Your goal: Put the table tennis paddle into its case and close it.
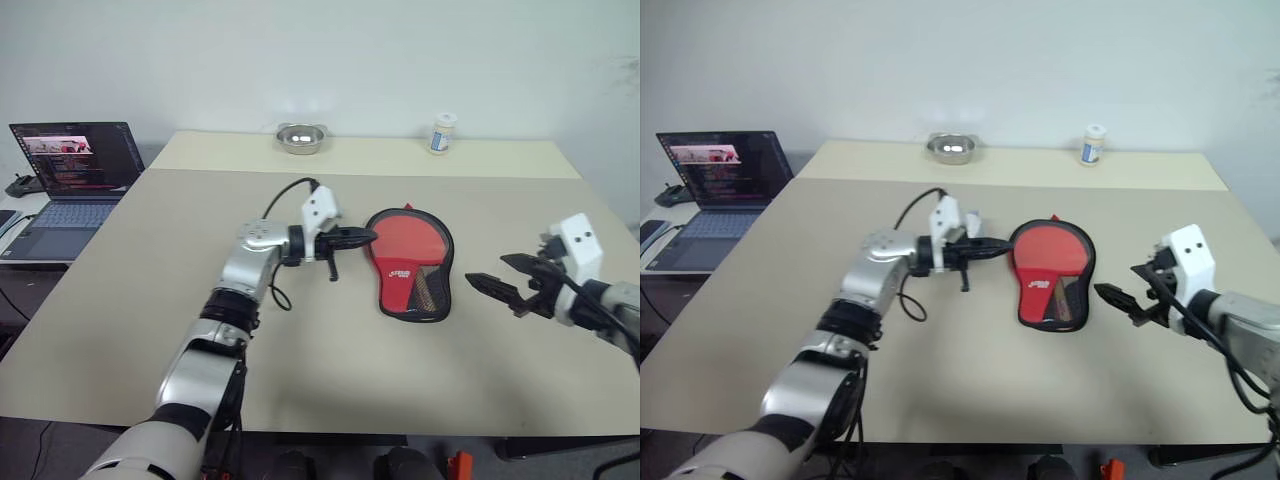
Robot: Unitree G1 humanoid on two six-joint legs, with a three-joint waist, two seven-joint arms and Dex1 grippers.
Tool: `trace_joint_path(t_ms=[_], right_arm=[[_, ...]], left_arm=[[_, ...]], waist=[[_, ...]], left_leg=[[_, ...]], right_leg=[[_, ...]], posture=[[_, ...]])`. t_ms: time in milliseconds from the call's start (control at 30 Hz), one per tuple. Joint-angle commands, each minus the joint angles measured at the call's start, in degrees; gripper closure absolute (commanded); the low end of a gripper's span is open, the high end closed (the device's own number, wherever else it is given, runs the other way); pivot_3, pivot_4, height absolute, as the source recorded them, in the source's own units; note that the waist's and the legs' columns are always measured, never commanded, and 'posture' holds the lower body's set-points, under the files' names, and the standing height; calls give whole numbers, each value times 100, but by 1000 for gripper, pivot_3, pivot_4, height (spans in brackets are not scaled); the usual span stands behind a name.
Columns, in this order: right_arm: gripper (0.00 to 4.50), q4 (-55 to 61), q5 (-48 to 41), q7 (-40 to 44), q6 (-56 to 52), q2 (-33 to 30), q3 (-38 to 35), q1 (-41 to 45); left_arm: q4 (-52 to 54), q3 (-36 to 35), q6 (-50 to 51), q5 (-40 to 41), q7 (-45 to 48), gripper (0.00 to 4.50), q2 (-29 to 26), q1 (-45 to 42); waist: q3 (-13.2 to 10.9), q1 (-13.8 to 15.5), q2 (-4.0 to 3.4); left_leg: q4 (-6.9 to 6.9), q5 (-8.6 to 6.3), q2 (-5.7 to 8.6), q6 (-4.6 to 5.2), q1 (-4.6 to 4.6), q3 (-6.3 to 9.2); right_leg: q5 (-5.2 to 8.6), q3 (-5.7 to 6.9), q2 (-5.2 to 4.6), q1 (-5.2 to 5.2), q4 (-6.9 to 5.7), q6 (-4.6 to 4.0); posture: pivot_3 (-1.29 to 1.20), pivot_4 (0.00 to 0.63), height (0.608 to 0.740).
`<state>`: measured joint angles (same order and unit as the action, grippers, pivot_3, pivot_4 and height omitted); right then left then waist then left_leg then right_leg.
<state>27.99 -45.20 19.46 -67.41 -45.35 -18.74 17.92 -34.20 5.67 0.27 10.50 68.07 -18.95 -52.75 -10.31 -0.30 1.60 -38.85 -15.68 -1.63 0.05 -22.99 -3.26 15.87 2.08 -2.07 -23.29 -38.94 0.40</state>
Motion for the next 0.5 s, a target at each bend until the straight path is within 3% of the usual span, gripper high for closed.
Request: trace_joint_path(t_ms=[33,233,500], right_arm=[[0,-432,496,-80,430,126,389,286],[0,-1485,1192,108,995,440,1150,689],[0,-2552,1753,370,1470,928,1570,948]], left_arm=[[578,-320,289,357,88,4477,-272,35],[1181,-452,604,500,21,4477,-675,279],[1718,-395,825,491,-172,4477,-749,518]], waist=[[0,9,0],[0,21,0],[0,21,0]], left_leg=[[-1,0,2,0,0,0],[-1,-1,3,2,-1,0],[-2,-2,1,3,-2,1]], right_leg=[[0,1,-1,0,0,0],[0,1,-1,0,0,0],[-1,2,-3,0,-1,-2]], posture=[[0,150,740],[0,150,740],[0,150,740]])
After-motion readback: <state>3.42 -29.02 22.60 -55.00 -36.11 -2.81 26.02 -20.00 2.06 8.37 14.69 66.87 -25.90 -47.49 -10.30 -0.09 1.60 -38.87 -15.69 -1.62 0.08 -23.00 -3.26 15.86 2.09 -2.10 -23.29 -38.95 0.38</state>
